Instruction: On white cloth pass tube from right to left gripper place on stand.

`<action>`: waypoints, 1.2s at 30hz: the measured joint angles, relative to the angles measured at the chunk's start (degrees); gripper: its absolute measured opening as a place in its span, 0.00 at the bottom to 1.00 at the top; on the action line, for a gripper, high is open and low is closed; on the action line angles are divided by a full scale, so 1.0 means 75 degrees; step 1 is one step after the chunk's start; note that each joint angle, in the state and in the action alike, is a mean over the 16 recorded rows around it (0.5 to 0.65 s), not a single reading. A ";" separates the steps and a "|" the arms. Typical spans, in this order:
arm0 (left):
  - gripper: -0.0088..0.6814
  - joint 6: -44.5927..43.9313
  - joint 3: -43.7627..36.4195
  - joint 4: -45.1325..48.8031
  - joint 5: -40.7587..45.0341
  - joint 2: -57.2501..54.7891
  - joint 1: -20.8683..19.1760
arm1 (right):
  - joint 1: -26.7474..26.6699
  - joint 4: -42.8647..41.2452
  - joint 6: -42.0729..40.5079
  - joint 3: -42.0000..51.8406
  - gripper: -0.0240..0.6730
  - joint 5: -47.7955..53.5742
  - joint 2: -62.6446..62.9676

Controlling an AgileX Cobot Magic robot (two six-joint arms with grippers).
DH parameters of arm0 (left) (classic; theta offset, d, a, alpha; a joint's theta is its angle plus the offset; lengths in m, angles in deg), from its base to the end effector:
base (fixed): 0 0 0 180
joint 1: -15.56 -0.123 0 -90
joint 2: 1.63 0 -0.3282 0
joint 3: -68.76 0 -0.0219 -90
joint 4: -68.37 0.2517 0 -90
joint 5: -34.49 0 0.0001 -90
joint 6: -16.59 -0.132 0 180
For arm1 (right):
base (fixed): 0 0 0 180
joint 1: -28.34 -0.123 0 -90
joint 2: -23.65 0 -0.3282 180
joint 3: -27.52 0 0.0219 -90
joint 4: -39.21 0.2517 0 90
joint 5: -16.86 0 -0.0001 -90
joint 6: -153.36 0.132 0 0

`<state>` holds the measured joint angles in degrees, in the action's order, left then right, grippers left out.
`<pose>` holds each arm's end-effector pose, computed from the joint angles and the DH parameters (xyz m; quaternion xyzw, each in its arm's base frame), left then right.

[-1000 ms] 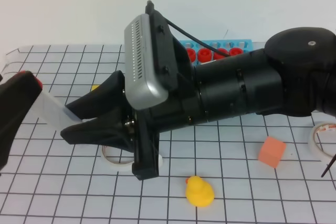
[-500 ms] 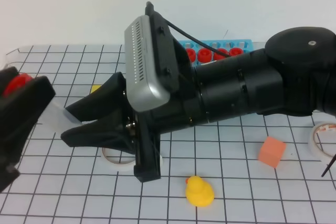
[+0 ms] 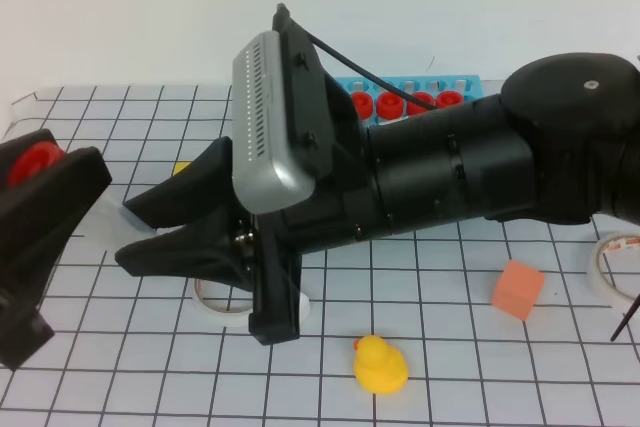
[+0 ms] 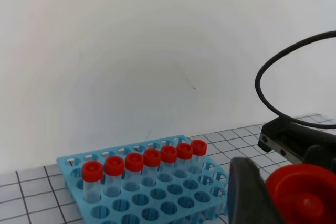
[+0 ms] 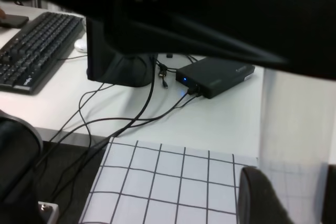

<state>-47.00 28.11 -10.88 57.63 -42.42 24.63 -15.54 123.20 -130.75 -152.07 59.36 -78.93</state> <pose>0.1091 -0.0691 0.4050 0.1107 0.6749 -0.2793 0.6739 0.2371 0.3512 0.3771 -0.5893 0.5196 0.3894 0.4807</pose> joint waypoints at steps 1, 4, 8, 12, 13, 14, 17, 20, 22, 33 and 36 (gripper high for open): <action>0.39 -0.0054 0.0000 -0.0003 0.0001 -0.0001 0.0000 | -0.0001 -0.0005 0.0006 0.0000 0.38 -0.0057 0.0000; 0.39 -0.0200 0.0000 -0.0006 -0.0002 -0.0005 0.0000 | -0.0002 -0.0061 0.0032 0.0000 0.43 -0.0288 0.0007; 0.39 -0.0385 0.0000 -0.0042 -0.0011 -0.0010 0.0000 | -0.0002 -0.0486 0.0168 0.0000 0.51 -0.0699 0.0089; 0.39 -0.0704 0.0000 -0.0293 -0.0039 -0.0029 0.0000 | 0.0021 -0.1406 0.0622 0.0000 0.59 -0.1108 0.0340; 0.39 -0.0829 0.0000 -0.0407 -0.0048 -0.0043 0.0000 | 0.0035 -0.1713 0.0809 0.0000 0.61 -0.1188 0.0437; 0.39 -0.0971 0.0000 -0.0531 -0.0053 -0.0062 0.0000 | 0.0054 -0.2053 0.1029 0.0000 0.62 -0.1250 0.0549; 0.39 -0.1486 0.0003 -0.0947 -0.0032 -0.0161 0.0000 | 0.0131 -0.3277 0.1887 0.0000 0.63 -0.1268 0.0971; 0.39 -0.2052 0.0031 -0.1382 0.0077 -0.0348 0.0000 | 0.0218 -0.4754 0.3008 0.0000 0.58 -0.0947 0.1501; 0.39 -0.2437 0.0077 -0.1668 0.0196 -0.0531 0.0000 | 0.0276 -0.5763 0.3867 0.0000 0.52 -0.0546 0.1888; 0.39 -0.3644 0.1157 -0.2257 0.1679 -0.2380 0.0000 | 0.0468 -0.9587 0.7838 0.0218 0.13 0.2708 0.4146; 0.39 -0.3640 0.1698 -0.2169 0.2222 -0.3022 0.0000 | 0.0468 -0.9936 0.8384 0.0569 0.07 0.3163 0.4881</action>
<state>-74.30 40.85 -27.15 74.29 -65.09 24.63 -12.03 48.69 -67.87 -147.80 83.08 -42.32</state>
